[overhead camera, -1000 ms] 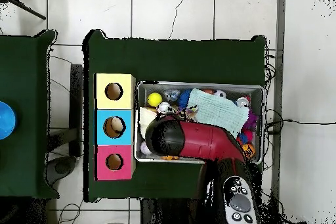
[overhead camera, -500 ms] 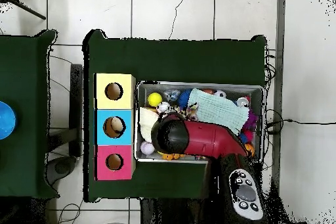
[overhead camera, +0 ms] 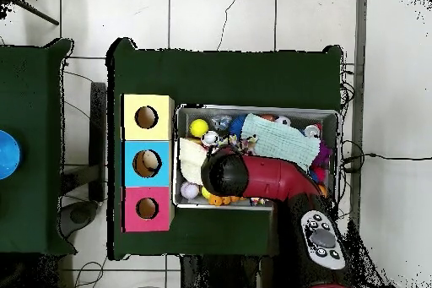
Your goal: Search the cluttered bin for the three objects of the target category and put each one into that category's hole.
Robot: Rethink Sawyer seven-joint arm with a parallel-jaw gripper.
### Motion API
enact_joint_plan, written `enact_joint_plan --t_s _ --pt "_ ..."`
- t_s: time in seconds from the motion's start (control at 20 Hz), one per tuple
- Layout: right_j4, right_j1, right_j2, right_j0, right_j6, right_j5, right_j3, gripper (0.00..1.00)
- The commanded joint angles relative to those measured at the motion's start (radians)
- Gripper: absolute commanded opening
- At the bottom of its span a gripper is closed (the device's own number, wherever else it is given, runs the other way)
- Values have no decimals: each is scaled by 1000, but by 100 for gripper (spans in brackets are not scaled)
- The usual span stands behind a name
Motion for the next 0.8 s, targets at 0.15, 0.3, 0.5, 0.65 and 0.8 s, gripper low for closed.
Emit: enact_joint_plan --t_s 0.15,0.3,0.5,0.65,0.8 --pt "-63 44 84 -15 7 -2 20 0" --pt "-62 42 78 -8 11 20 14 100" --pt "-60 43 82 -8 13 14 14 100" --pt "-64 34 40 21 45 7 11 100" --pt "-51 29 40 24 52 27 3 100"
